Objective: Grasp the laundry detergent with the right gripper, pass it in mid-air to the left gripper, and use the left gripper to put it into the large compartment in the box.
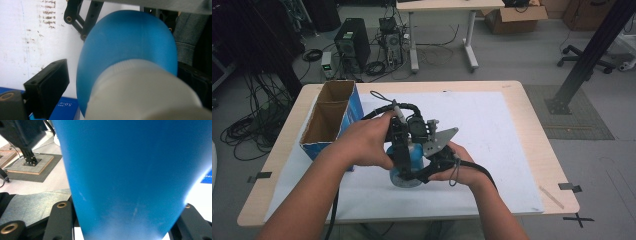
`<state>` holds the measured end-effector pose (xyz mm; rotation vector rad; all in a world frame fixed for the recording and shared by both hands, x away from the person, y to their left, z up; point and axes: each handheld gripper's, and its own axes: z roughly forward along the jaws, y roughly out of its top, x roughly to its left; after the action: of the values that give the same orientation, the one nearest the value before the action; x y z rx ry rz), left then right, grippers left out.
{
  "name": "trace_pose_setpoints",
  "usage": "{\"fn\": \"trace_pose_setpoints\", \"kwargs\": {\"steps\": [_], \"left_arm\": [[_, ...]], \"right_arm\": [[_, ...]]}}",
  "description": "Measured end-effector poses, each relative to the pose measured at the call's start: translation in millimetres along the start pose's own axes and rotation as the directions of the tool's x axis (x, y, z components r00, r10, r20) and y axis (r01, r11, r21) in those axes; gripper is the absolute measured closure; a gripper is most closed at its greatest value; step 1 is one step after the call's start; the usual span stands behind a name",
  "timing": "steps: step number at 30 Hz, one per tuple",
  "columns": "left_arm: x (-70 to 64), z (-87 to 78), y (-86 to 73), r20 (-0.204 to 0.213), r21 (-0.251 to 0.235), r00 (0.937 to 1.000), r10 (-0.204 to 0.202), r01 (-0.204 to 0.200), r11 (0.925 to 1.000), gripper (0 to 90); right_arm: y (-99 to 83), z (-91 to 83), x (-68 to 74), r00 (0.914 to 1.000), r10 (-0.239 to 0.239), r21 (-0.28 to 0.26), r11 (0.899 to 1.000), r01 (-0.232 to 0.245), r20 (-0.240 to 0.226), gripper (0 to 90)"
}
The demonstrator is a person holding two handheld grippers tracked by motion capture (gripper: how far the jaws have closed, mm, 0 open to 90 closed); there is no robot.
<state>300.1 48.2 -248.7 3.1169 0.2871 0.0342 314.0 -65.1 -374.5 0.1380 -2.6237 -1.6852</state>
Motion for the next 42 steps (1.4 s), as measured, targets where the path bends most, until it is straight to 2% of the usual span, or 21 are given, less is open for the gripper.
{"fn": "trace_pose_setpoints", "kwargs": {"steps": [9, 25, 27, 29, 32, 33, 37, 42], "left_arm": [[-0.5, 1.0, 0.4, -0.025, -0.008, 0.9997, 0.008, -0.009, 0.9999, 11.4], [-3.7, -1.8, 1.6, -0.026, -0.006, 0.9993, 0.026, -0.027, 0.9996, 20.2], [-4.3, -2.2, 1.0, -0.019, -0.003, 0.9994, 0.028, -0.028, 0.9996, 25.7], [-4.7, -1.9, 0.8, -0.019, -0.002, 0.9992, 0.035, -0.035, 0.9994, 26.7], [-5.3, -2.2, 1.0, -0.034, 0.007, 0.9988, 0.036, -0.035, 0.9993, 33.7], [-4.9, -2.9, 0.9, -0.035, 0.010, 0.9988, 0.034, -0.034, 0.9994, 35.8], [-5.0, -3.7, 0.8, -0.039, 0.018, 0.9985, 0.038, -0.038, 0.9991, 37.4], [-7.6, -3.4, 1.0, -0.050, 0.024, 0.9973, 0.054, -0.052, 0.9983, 38.2]], "right_arm": [[-0.1, -0.6, 0.4, 0.9999, 0.003, -0.002, 1.000, -0.003, 0.016, 45.1], [1.3, 0.7, 1.7, 0.9998, 0.014, -0.004, 1.000, -0.014, 0.012, 45.1], [1.9, 1.0, 1.8, 0.9998, 0.018, -0.002, 1.000, -0.018, 0.009, 45.1], [2.1, 1.0, 1.9, 0.9998, 0.019, -0.003, 1.000, -0.019, 0.008, 45.1], [3.5, 1.5, 2.6, 0.9998, 0.020, -0.014, 1.000, -0.020, 0.000, 45.1], [3.8, 1.5, 2.7, 0.9999, 0.011, -0.001, 1.000, -0.011, 0.006, 45.2], [4.4, 1.9, 3.7, 0.9999, 0.015, -0.003, 1.000, -0.015, 0.004, 45.1], [4.6, 3.2, 2.7, 1.0000, -0.008, -0.007, 1.000, 0.008, 0.006, 45.2]]}}
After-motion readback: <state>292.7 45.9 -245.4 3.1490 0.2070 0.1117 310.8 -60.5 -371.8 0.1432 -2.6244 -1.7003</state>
